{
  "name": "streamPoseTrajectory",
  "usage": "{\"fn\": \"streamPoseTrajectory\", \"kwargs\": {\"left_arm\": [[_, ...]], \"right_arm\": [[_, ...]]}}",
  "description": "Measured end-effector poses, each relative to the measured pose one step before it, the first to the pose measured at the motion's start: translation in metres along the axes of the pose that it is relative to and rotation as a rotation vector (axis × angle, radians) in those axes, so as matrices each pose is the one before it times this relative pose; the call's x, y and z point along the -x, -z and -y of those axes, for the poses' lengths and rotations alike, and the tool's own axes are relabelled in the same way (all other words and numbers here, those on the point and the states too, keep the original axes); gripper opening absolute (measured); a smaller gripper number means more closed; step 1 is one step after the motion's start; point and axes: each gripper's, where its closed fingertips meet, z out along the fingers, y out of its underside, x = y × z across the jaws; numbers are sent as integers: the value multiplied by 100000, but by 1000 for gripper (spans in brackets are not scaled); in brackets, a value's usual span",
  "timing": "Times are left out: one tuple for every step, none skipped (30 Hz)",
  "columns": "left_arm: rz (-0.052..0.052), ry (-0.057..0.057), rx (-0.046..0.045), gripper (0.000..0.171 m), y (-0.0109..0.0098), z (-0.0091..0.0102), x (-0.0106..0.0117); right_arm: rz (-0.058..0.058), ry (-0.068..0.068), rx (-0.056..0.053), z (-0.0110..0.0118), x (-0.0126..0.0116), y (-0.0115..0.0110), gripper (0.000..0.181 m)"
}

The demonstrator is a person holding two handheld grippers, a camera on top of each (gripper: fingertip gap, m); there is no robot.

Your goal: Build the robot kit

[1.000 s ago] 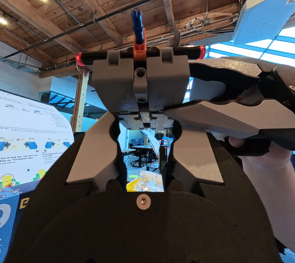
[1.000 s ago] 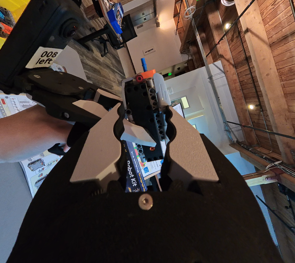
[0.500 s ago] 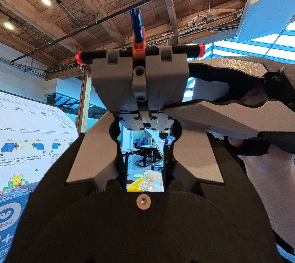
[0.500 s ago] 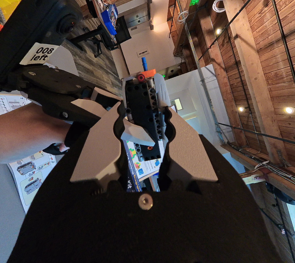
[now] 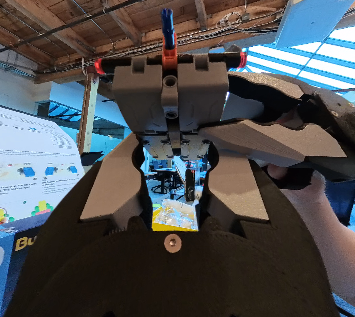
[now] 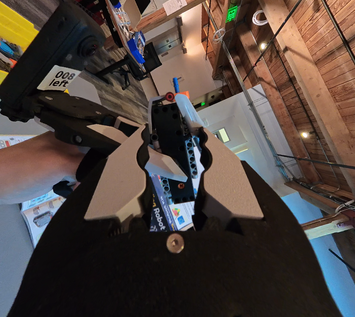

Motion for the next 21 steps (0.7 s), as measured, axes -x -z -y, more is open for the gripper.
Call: {"fn": "streamPoseTrajectory", "kwargs": {"left_arm": [[673,46,296,63,-26,-44,72],[114,186,-13,64,-16,16,12],[-194,129,210,64,-19,-6,-40],[211,38,281,64,-6,-22,14],[518,18,-29,64,-1,15,32],[131,-167,-368,63,30,45,-1],[540,-565,-137,63,31,25,52],[883,-1020,159,64,27,-13,117],[780,-1306,368,64,40,-42,133],[-104,-1637,-135,64,61,12,32],[-303,-1429,-669,64,78,107,-18],[-493,-1146,-933,64,94,176,-84],[-177,-1020,-864,64,86,172,-61],[20,-968,-877,64,72,165,-52],[-507,-1044,-717,64,54,131,-86],[63,-1308,-39,64,35,60,-16],[69,-1498,-164,64,37,62,-24],[-883,-926,-406,64,33,77,-115],[-633,-288,61,64,-6,24,-83],[85,-559,392,64,-18,-51,-19],[-107,-631,238,64,-1,-44,-39]], "right_arm": [[0,432,1552,-107,-26,-2,49],[-608,635,601,-35,-50,-1,49],[-735,447,436,11,-50,33,48],[-742,170,893,-33,-41,25,48],[-1006,79,983,-29,-41,23,48],[-1027,-23,684,23,-3,30,48],[-910,362,721,23,22,31,48],[-1244,676,1024,-28,9,14,48],[-1048,514,1224,-44,68,-6,48],[-858,1724,1088,-30,109,23,49],[-190,1210,338,74,128,40,49],[553,264,-648,136,107,34,49],[1006,-735,-847,132,96,45,49],[938,-1204,-652,98,88,31,50],[993,-1080,-682,75,105,63,50],[268,-544,-565,56,52,70,51],[-531,466,-636,56,18,63,50],[-600,229,-1046,86,38,91,50],[-739,-214,-964,91,12,93,50],[-851,410,-447,16,-39,55,50],[-162,530,-374,-25,5,53,50]]}}
